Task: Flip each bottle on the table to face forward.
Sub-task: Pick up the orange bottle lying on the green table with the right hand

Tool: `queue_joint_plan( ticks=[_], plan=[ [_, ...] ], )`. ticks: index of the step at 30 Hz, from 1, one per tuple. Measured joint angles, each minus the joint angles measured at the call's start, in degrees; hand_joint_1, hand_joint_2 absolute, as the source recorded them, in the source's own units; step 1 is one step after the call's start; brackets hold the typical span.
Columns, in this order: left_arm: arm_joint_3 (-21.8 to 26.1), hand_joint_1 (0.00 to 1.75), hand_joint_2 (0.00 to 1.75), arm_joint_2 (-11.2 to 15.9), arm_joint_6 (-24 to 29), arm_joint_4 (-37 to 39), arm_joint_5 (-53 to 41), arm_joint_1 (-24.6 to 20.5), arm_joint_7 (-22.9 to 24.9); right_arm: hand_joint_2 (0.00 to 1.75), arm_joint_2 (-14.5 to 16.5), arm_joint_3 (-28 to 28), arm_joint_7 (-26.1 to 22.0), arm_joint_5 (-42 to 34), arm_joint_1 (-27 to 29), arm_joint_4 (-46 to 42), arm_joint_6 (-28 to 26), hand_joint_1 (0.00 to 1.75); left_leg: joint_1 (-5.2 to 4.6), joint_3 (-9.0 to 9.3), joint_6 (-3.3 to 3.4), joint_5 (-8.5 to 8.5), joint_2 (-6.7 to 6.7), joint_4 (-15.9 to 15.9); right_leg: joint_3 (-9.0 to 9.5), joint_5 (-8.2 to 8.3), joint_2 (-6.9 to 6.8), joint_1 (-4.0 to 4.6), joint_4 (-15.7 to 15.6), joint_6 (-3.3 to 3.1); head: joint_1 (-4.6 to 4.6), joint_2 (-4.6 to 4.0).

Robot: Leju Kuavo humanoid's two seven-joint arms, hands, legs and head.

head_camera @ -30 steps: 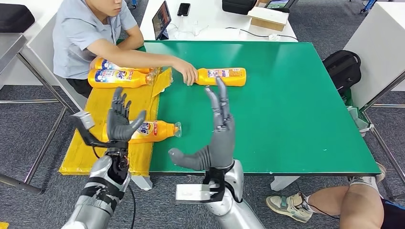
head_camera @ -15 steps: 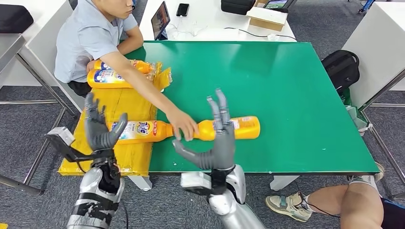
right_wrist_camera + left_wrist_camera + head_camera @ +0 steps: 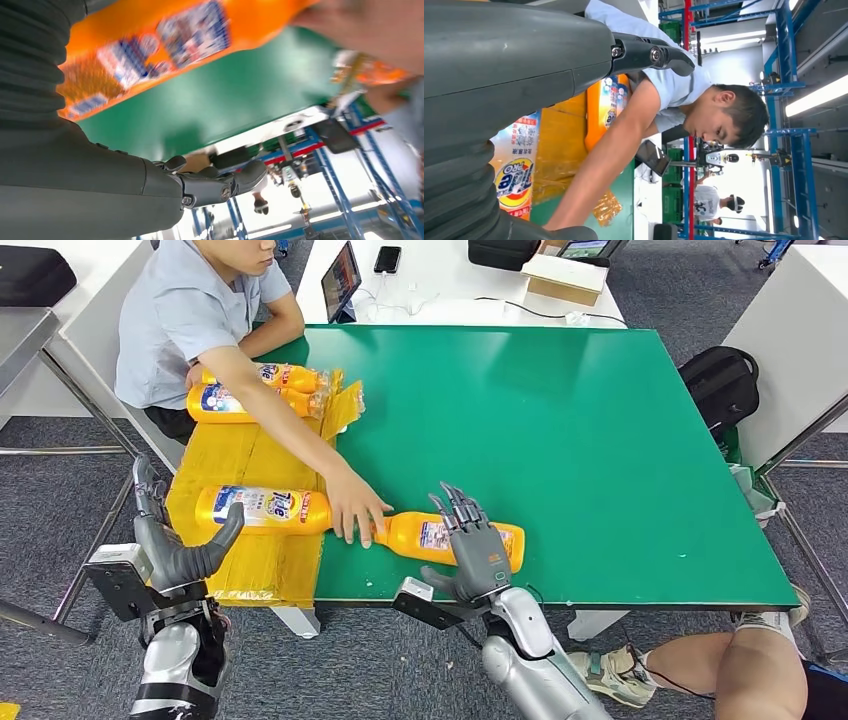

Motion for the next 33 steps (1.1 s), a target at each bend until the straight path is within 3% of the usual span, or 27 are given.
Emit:
queue_joint_plan(
  ticks=[5,16,33],
  plan=[
    [0.08,0.0,1.75,0.13,-0.69,-0.55,0.16,0.6,0.28,1.75,-1.78,0.0,5.2,6.29,-1.23,1.0,-0.01,0.0,0.0,0.01,0.0,0.01,0.01,0.0,0.0,0.0,0.0,0.01,0.01,0.0,0.0,0.0],
    [0.77,0.0,1.75,0.2,-2.45,-1.64,-0.91,2.37,1.76,1.75,-4.13,0.0,15.39,13.1,-3.72,3.98,8.65,0.0,0.0,0.0,0.0,0.01,0.01,0.0,0.0,0.01,0.0,0.0,0.0,0.01,0.0,0.0],
    [1.09,0.0,1.75,0.31,-3.4,-1.7,-1.83,3.15,2.1,1.75,-4.84,0.0,17.71,14.04,-6.21,8.02,12.67,0.0,0.0,0.01,0.0,0.01,0.01,0.0,0.01,0.01,0.0,0.0,0.01,0.01,0.0,0.0]
  ],
)
